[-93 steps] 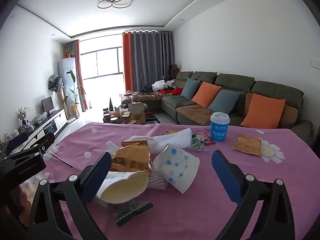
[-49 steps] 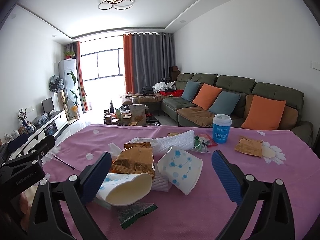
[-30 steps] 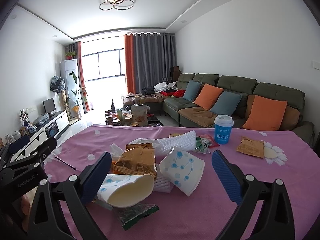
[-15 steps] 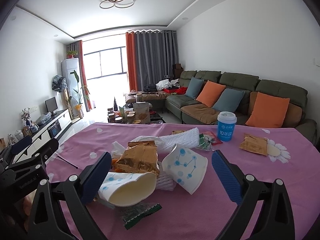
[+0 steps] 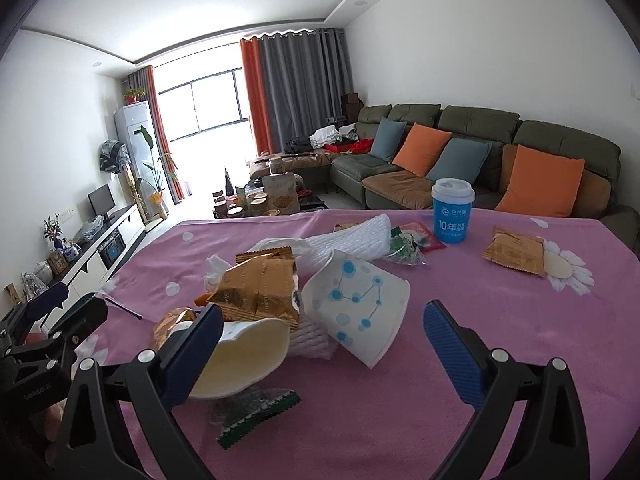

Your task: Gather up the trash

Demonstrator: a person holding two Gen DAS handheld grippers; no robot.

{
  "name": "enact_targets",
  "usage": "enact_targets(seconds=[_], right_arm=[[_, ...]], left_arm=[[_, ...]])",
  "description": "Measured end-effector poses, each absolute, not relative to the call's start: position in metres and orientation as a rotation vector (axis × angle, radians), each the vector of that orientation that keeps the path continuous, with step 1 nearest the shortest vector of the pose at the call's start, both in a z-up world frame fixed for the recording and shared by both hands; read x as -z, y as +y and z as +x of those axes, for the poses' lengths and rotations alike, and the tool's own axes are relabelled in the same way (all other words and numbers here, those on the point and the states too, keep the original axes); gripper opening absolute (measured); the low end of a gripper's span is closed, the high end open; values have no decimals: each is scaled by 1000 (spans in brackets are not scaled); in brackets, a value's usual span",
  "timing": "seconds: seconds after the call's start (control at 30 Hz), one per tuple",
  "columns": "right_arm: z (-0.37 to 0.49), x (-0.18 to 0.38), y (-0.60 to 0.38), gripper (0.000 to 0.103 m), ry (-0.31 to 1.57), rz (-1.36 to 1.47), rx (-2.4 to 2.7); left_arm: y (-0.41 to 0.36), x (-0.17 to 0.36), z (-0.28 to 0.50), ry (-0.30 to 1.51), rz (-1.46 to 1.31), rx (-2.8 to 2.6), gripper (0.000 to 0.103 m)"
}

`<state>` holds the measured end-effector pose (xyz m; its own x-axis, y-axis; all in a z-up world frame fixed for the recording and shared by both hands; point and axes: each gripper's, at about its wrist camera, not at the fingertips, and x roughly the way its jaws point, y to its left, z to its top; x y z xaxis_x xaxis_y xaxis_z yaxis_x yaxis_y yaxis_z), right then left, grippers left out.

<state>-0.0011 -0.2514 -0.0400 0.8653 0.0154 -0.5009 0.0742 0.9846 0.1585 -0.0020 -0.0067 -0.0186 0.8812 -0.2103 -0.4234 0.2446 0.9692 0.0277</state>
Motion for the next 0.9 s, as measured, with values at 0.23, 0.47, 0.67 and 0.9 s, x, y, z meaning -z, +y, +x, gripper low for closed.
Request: enact_targets(seconds=[0.23, 0.47, 0.67, 0.9], right_arm=[[19, 62, -292, 96, 625, 315, 30], [32, 80, -312, 93, 687, 448, -49], [43, 84, -312, 85, 721, 502, -124], [49, 90, -317, 71, 744, 565, -192]], left_arm=[[-32, 24, -11, 440, 141, 415, 95], [-50, 28, -12, 508, 139, 592, 91], [-61, 31, 1, 586, 114, 632, 91], [-63, 39, 19, 661, 73, 668, 87]])
